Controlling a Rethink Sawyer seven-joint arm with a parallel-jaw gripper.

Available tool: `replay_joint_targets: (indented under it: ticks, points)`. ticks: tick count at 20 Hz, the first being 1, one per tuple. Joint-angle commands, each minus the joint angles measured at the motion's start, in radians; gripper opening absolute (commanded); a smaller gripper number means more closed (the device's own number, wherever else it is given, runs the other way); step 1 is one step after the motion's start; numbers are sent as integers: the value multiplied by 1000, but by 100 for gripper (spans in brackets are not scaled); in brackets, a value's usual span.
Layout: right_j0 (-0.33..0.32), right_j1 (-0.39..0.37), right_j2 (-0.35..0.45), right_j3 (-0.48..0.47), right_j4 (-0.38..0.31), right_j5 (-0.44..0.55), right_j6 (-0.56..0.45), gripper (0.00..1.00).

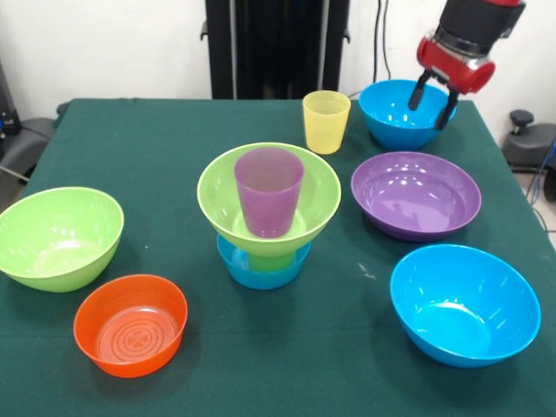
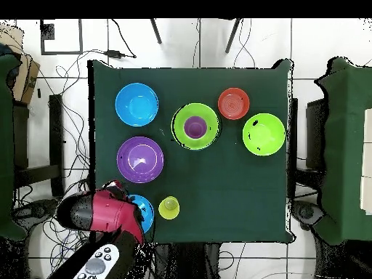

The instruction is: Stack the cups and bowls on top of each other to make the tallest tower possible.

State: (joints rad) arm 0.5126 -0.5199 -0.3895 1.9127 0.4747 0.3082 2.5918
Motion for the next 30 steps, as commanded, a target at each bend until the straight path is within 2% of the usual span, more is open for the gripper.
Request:
replay_joint_targets:
  ticks: [1, 5, 12, 21, 24, 27, 28, 30]
  points:
    - [-14, -44, 38, -2, 32, 88, 182, 100]
    - [-12, -52, 39, 12, 36, 83, 185, 100]
    - [-48, -30, 152, 138, 66, -91, 191, 100]
    - [-19, -37, 214, 207, 109, -153, 235, 100]
    - [-55, -55, 294, 236, 105, -192, 206, 100]
    - [-73, -91, 334, 242, 100, -179, 179, 100]
    - [-117, -118, 395, 265, 97, -200, 169, 100]
    - [-171, -145, 467, 287, 92, -224, 160, 100]
